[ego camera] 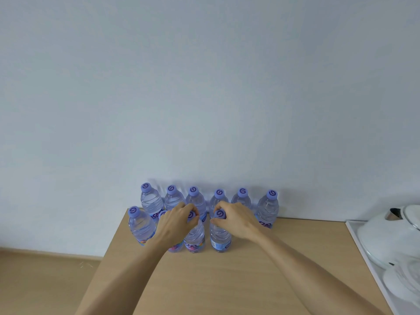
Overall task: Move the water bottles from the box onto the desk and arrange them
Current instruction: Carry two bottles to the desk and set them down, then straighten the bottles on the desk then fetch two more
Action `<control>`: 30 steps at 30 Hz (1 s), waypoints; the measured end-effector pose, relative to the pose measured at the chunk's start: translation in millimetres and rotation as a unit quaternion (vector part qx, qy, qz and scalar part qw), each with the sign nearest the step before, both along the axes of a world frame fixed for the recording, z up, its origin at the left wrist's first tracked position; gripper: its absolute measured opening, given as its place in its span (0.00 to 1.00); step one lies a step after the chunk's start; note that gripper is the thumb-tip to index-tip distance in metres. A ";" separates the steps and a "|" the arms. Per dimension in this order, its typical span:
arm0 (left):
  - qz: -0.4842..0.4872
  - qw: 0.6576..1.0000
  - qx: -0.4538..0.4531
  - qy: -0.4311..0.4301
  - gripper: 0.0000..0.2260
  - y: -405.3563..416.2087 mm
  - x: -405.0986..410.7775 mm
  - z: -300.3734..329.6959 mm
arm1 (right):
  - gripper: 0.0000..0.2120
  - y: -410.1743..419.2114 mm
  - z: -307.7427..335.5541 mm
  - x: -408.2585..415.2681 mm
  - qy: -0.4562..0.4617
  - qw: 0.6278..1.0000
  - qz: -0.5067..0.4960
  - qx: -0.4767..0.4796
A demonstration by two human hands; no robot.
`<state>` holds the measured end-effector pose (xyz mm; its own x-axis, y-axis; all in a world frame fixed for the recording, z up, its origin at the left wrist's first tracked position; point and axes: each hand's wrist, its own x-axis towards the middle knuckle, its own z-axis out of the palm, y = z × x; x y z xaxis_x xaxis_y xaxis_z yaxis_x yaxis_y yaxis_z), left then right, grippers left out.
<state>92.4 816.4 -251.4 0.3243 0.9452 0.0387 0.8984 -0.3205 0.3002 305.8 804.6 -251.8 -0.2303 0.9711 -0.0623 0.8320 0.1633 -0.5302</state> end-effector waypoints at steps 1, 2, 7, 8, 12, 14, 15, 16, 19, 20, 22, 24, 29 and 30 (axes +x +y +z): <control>0.003 1.000 0.002 -0.004 0.08 -0.2 -0.2 -0.2 | 0.12 0.4 -0.2 -0.5 0.001 1.000 -0.001 0.000; 0.007 1.000 0.003 -0.007 0.08 -0.5 -0.4 -0.5 | 0.12 0.6 -0.6 -0.7 0.002 1.000 -0.001 -0.001; 0.000 1.000 -0.020 0.010 0.10 1.5 -3.0 1.8 | 0.11 1.2 -0.4 -4.4 -0.007 1.000 0.010 -0.019; -0.004 0.999 -0.031 0.013 0.11 2.8 -4.1 3.0 | 0.11 2.6 1.4 -4.7 -0.008 0.999 0.012 -0.030; -0.001 0.998 -0.064 -0.018 0.13 4.7 -14.5 5.8 | 0.11 6.7 7.1 0.2 -0.003 0.997 0.013 -0.076; -0.002 0.997 -0.072 -0.038 0.13 1.8 -20.2 4.9 | 0.11 4.0 5.8 3.4 0.014 0.996 0.008 -0.082; -0.002 0.996 -0.073 -0.049 0.13 -0.7 -22.2 4.4 | 0.11 1.5 4.7 4.4 0.019 0.997 0.007 -0.080; 0.000 0.996 -0.073 -0.060 0.13 -3.6 -23.6 4.0 | 0.12 -1.3 3.6 4.8 0.018 0.997 0.006 -0.075; 0.014 0.992 -0.064 -0.109 0.11 -11.3 -26.3 3.9 | 0.16 -10.2 1.6 5.4 -0.022 0.999 -0.005 -0.036; 0.018 0.989 -0.062 -0.136 0.10 -13.3 -26.5 5.0 | 0.17 -12.8 1.6 5.8 -0.034 0.999 -0.015 -0.018; 0.016 0.976 -0.066 -0.208 0.07 -15.5 -25.6 9.6 | 0.18 -17.4 3.3 7.1 -0.039 0.998 -0.037 0.012; 0.011 0.960 -0.068 -0.271 0.06 -15.8 -24.0 17.3 | 0.17 -21.9 6.9 8.1 -0.033 0.997 -0.057 0.033; -0.024 0.940 -0.083 -0.331 0.08 -11.9 -15.2 37.6 | 0.13 -38.7 16.4 15.3 -0.011 0.992 -0.113 0.053; -0.029 0.935 -0.088 -0.343 0.08 -10.4 -12.1 40.1 | 0.12 -44.2 17.8 18.2 -0.006 0.991 -0.126 0.054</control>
<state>80.3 806.0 -211.3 0.3314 0.9379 0.1024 0.4581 -0.2549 0.8516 324.0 760.5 -234.0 0.0199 0.9989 0.0430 0.8596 0.0049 -0.5110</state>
